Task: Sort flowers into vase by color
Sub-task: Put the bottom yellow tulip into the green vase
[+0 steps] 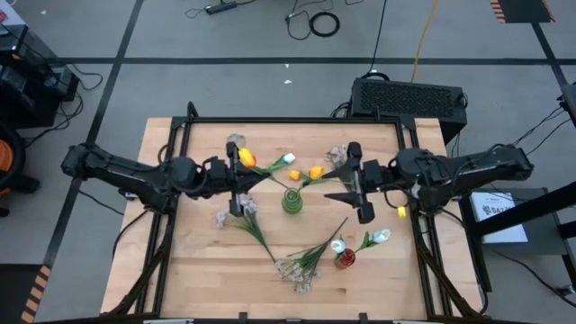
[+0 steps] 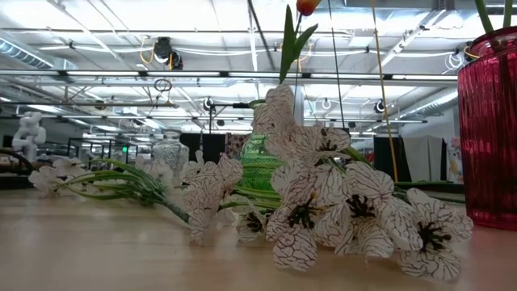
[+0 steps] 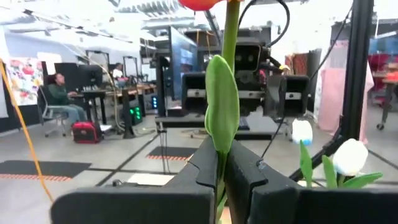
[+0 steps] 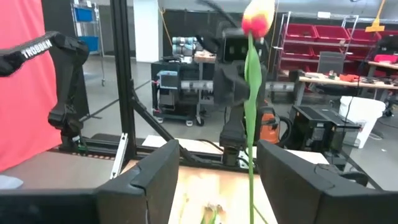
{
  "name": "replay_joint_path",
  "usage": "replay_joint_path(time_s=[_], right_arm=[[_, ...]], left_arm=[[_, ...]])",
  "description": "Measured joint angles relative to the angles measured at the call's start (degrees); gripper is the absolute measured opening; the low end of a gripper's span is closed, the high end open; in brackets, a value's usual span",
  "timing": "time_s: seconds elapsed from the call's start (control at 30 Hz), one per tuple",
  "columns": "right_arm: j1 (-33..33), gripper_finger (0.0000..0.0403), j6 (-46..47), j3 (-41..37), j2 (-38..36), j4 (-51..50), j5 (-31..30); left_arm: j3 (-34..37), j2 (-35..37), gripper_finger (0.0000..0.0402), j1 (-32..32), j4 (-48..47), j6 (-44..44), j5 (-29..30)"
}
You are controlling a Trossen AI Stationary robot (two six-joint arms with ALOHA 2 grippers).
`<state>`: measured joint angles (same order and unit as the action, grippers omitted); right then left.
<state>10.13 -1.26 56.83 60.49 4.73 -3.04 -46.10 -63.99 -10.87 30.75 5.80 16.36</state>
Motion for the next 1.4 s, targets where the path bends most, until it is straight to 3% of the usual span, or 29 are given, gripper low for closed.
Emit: replay_joint_path(time_s=[0.3,0.7,1.17,1.27,1.4], right_arm=[[0.0,0.0208,0.0,0.0,-2.8,-4.0,-0.3],[0.0,0.0208,0.1,0.0,-2.8,-4.1,-0.3],[0.0,0.0208,0.1,0.0,-2.8,-4.2,-0.3],[0.0,0.0208,0.1,0.0,-2.8,-4.2,-0.3],[0.0,0.0208,0.1,0.0,-2.7,-4.2,-0.3]], left_arm=[[7.3,-0.1,0.0013,1.6,7.3,-3.1,0.2],[9.1,-2.4,0.0013,2.0,8.1,-3.9,0.4],[9.1,-11.1,0.0013,5.1,7.7,-4.0,0.7],[9.1,-11.7,0.0025,5.3,7.0,-4.0,0.7],[9.0,-11.5,0.0070,5.2,4.7,-4.0,0.8]])
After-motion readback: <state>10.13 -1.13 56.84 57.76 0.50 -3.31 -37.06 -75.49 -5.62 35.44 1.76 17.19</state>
